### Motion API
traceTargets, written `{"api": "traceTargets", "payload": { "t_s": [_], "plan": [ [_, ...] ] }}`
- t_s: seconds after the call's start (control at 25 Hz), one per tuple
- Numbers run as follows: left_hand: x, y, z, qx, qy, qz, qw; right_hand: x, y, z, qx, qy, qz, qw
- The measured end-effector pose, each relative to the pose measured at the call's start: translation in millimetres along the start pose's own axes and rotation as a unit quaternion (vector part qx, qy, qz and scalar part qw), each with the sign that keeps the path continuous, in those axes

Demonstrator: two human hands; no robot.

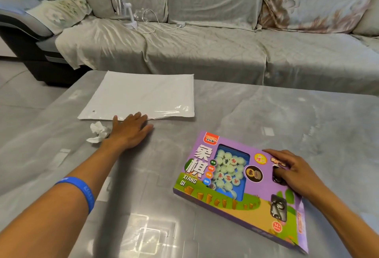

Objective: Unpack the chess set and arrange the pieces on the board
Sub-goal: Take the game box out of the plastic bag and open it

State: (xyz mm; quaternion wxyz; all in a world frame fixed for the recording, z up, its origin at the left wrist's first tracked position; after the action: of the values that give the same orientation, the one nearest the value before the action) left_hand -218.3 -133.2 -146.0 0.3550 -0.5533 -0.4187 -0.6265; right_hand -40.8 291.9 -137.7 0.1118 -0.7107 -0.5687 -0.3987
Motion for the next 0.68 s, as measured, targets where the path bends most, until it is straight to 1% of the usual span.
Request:
{"api": "traceTargets", "payload": {
  "t_s": [0.12, 0.16, 0.24, 0.28, 0.32, 0.36, 0.4, 0.44, 0.48, 0.52, 0.56, 0.6, 0.64, 0.68],
  "plan": [
    [5.1, 2.7, -17.8, 0.013, -0.001, 0.013, 1.0, -0.4, -3.2, 1.2, 0.012, 0.007, -0.007, 1.0],
    [9.5, 3.8, -19.3, 0.028, -0.009, 0.03, 0.999, 0.9, -2.9, -1.9, 0.019, 0.01, -0.017, 1.0],
    [22.6, 12.9, 1.0, 0.051, -0.048, 0.101, 0.992, -0.4, -4.6, -11.2, 0.042, 0.032, -0.039, 0.998],
    [28.5, 21.0, 25.4, 0.036, -0.032, 0.142, 0.989, -4.0, -7.6, -18.4, 0.054, 0.045, -0.046, 0.996],
    [28.1, 30.8, 55.8, -0.001, 0.029, 0.169, 0.985, -7.3, -8.5, -27.0, 0.057, 0.069, -0.04, 0.995],
    [22.8, 42.8, 89.2, -0.047, 0.13, 0.169, 0.976, -10.4, -9.8, -33.9, 0.062, 0.094, -0.025, 0.993],
    [14.7, 57.3, 122.7, -0.09, 0.234, 0.14, 0.958, -11.5, -8.7, -37.1, 0.056, 0.115, 0.006, 0.992],
    [4.2, 72.8, 151.2, -0.116, 0.31, 0.094, 0.939, -9.2, -3.7, -34.2, 0.031, 0.108, 0.049, 0.992],
    [-6.1, 86.5, 169.8, -0.122, 0.35, 0.062, 0.927, -2.2, 8.1, -28.2, -0.008, 0.073, 0.091, 0.993],
    [-13.8, 97.4, 178.1, -0.112, 0.356, 0.056, 0.926, 2.8, 19.7, -14.4, -0.056, 0.024, 0.123, 0.99],
    [-19.3, 105.5, 179.8, -0.094, 0.349, 0.064, 0.93, 6.1, 34.9, -1.4, -0.111, -0.02, 0.132, 0.985],
    [-20.4, 111.4, 179.3, -0.079, 0.342, 0.077, 0.933, 4.6, 46.3, 12.7, -0.167, -0.075, 0.107, 0.977],
    [-22.1, 113.7, 178.2, -0.07, 0.338, 0.085, 0.935, -1.2, 56.5, 20.2, -0.205, -0.146, 0.057, 0.966],
    [-20.2, 117.1, 181.2, -0.065, 0.338, 0.09, 0.935, -7.1, 64.4, 25.3, -0.224, -0.226, 0.009, 0.948]
  ]
}}
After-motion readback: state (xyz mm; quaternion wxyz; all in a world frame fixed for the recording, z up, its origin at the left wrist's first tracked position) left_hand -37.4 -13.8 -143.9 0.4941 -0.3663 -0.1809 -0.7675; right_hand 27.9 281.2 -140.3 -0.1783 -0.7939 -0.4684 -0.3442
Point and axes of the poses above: each hand's wrist, its own y-axis away from the middle knuckle, its own x-axis out of the back of the hand, z = x × y, the point moved 5 cm from there along -y, towards the middle knuckle, and after that the axes turned 15 degrees about -x, right-handed, at the moved point
